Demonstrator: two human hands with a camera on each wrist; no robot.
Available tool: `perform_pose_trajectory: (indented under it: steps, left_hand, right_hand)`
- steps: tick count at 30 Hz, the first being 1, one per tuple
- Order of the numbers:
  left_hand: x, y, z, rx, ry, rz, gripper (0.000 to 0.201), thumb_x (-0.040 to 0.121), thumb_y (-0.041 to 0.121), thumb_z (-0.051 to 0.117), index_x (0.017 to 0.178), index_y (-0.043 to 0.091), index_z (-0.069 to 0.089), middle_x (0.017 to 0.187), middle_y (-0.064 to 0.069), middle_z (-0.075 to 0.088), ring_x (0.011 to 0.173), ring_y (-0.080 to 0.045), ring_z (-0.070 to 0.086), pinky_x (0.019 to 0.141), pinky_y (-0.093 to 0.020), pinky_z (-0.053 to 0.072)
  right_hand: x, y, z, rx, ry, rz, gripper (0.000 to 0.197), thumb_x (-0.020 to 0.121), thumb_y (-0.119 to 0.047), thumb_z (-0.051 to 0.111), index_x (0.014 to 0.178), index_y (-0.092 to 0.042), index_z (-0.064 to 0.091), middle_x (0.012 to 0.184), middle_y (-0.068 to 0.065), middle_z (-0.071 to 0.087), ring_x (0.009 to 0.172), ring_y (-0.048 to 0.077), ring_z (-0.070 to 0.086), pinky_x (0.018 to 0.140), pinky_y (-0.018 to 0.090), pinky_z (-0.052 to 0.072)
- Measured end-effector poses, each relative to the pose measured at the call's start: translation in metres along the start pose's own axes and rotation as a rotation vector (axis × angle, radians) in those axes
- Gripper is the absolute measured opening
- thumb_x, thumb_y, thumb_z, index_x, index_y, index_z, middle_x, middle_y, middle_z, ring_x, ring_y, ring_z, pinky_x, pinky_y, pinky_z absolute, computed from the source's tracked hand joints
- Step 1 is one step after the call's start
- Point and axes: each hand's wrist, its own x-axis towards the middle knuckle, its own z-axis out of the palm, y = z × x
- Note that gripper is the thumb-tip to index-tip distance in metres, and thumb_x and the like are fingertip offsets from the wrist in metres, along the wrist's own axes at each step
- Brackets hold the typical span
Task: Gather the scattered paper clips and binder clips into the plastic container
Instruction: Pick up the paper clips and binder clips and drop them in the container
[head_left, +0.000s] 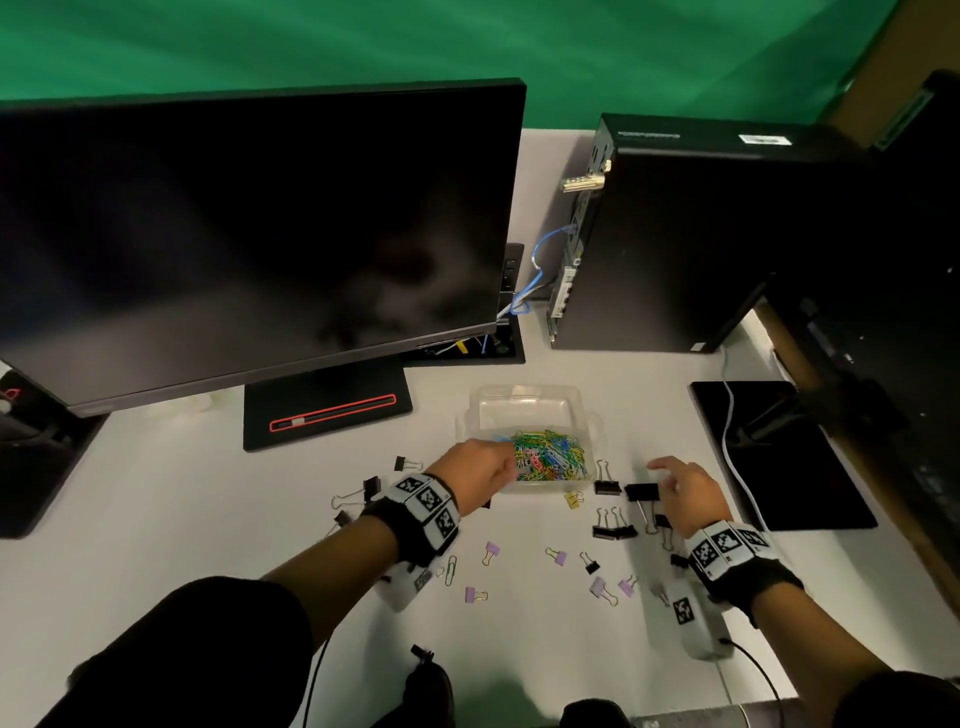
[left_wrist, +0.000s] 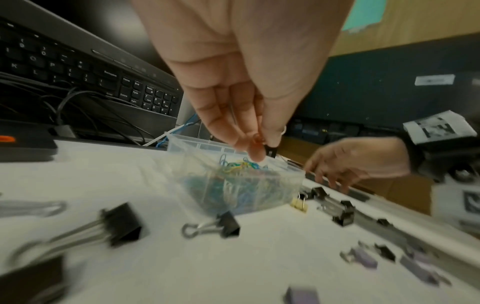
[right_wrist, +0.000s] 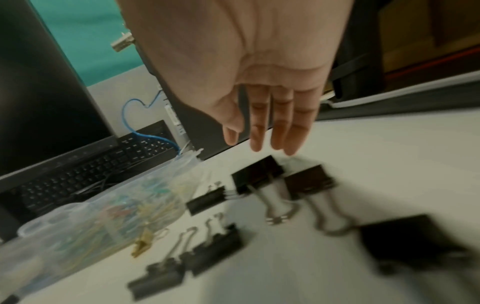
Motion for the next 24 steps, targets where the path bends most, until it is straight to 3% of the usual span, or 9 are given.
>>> perform_pose_trajectory:
  steps: [2,4,7,10,12,14,17,20,24]
  left_hand:
    - [0.011,0.005,0.000,-0.038,0.048,-0.016,0.020,0.095,0.022,0.047,0.102,0.007,0.058,0.101,-0.011,0.065,0.091,-0.025,0.061,0.082,-0.031,0.049]
    - [0.021,0.008,0.003,-0.074,0.084,-0.037,0.019,0.094,0.019,0.048,0.103,0.007,0.059,0.105,-0.012,0.064,0.095,-0.027,0.060,0.083,-0.032,0.049]
    - [0.030,0.009,0.013,-0.102,0.099,-0.072,0.023,0.095,0.014,0.045,0.110,0.007,0.061,0.113,-0.014,0.062,0.104,-0.028,0.059,0.090,-0.032,0.047]
    - [0.028,0.004,0.021,-0.116,0.059,-0.107,0.034,0.097,0.007,0.038,0.128,0.009,0.053,0.124,-0.016,0.055,0.115,-0.030,0.052,0.098,-0.029,0.039]
    - [0.022,-0.002,0.022,-0.108,0.037,-0.104,0.040,0.097,0.003,0.036,0.136,0.010,0.044,0.132,-0.016,0.048,0.120,-0.029,0.048,0.102,-0.024,0.034]
    - [0.016,-0.007,0.021,-0.112,0.040,-0.089,0.043,0.095,0.000,0.038,0.137,0.009,0.041,0.137,-0.013,0.042,0.122,-0.027,0.046,0.104,-0.023,0.035]
    - [0.009,-0.012,0.022,-0.064,0.060,-0.033,0.046,0.092,-0.003,0.041,0.136,0.011,0.044,0.137,-0.012,0.041,0.123,-0.027,0.043,0.105,-0.031,0.040]
    - [0.002,-0.016,0.022,-0.028,0.100,-0.008,0.046,0.091,-0.003,0.042,0.133,0.014,0.048,0.135,-0.010,0.044,0.126,-0.025,0.037,0.110,-0.028,0.031]
    - [-0.014,-0.028,0.018,-0.019,0.166,-0.024,0.040,0.091,0.003,0.046,0.129,0.017,0.053,0.133,-0.005,0.045,0.126,-0.023,0.037,0.109,-0.030,0.033]
  right_hand:
    - [-0.006,0.008,-0.002,-0.096,-0.061,0.123,0.033,0.093,-0.012,0.035,0.121,-0.017,0.052,0.109,0.018,0.049,0.093,0.035,0.056,0.081,0.032,0.044]
    - [-0.014,0.011,-0.002,-0.109,-0.102,0.184,0.032,0.093,-0.017,0.038,0.123,-0.018,0.048,0.102,0.013,0.041,0.081,0.031,0.052,0.083,0.033,0.045]
    - [-0.023,0.014,0.006,-0.039,-0.098,0.149,0.034,0.090,-0.021,0.048,0.124,-0.020,0.047,0.098,0.008,0.036,0.067,0.024,0.049,0.076,0.032,0.047]
    - [-0.030,0.012,0.015,0.008,-0.102,0.090,0.040,0.084,-0.021,0.058,0.123,-0.021,0.049,0.100,0.006,0.038,0.062,0.013,0.049,0.067,0.026,0.043]
    - [-0.031,0.007,0.017,0.021,-0.085,0.070,0.047,0.081,-0.024,0.063,0.125,-0.023,0.045,0.104,0.006,0.039,0.066,0.014,0.050,0.067,0.026,0.041]
    - [-0.028,0.002,0.016,-0.008,-0.070,0.023,0.055,0.081,-0.027,0.064,0.131,-0.028,0.040,0.112,0.008,0.041,0.083,0.022,0.054,0.074,0.028,0.044]
    - [-0.017,-0.005,0.015,-0.126,-0.115,-0.080,0.051,0.080,-0.026,0.065,0.128,-0.030,0.047,0.114,0.009,0.047,0.106,0.029,0.049,0.091,0.035,0.043]
    - [-0.008,-0.008,0.015,-0.158,-0.134,-0.073,0.032,0.076,-0.022,0.067,0.108,-0.020,0.063,0.105,0.009,0.054,0.103,0.029,0.052,0.081,0.028,0.040]
    - [-0.006,0.004,0.008,-0.110,-0.058,0.045,0.029,0.078,-0.019,0.065,0.105,-0.012,0.061,0.104,0.011,0.059,0.095,0.028,0.056,0.073,0.026,0.038]
